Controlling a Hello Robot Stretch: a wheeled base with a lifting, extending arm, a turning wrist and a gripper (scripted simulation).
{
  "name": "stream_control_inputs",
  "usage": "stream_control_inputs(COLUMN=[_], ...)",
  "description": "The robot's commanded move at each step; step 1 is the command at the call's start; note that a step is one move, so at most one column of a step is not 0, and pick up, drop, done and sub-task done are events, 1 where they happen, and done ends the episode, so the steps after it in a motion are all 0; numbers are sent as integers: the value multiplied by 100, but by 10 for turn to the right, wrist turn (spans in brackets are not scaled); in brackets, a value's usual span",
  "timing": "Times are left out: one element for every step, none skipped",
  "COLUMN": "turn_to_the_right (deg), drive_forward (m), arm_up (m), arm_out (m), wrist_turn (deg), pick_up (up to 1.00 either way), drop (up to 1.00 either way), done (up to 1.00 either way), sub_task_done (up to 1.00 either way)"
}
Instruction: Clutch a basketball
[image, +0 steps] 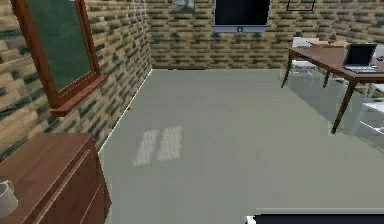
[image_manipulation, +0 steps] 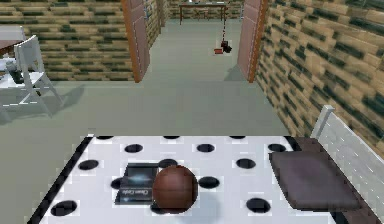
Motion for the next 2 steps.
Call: stream_control_inputs(turn_to_the_right=[0,0], drive_forward=[0,0], arm_up=[50,12], arm_out=[0,0], wrist_turn=[0,0], pick_up=[0,0], drop=[0,0], done=[0,0], sub_task_done=[0,0])
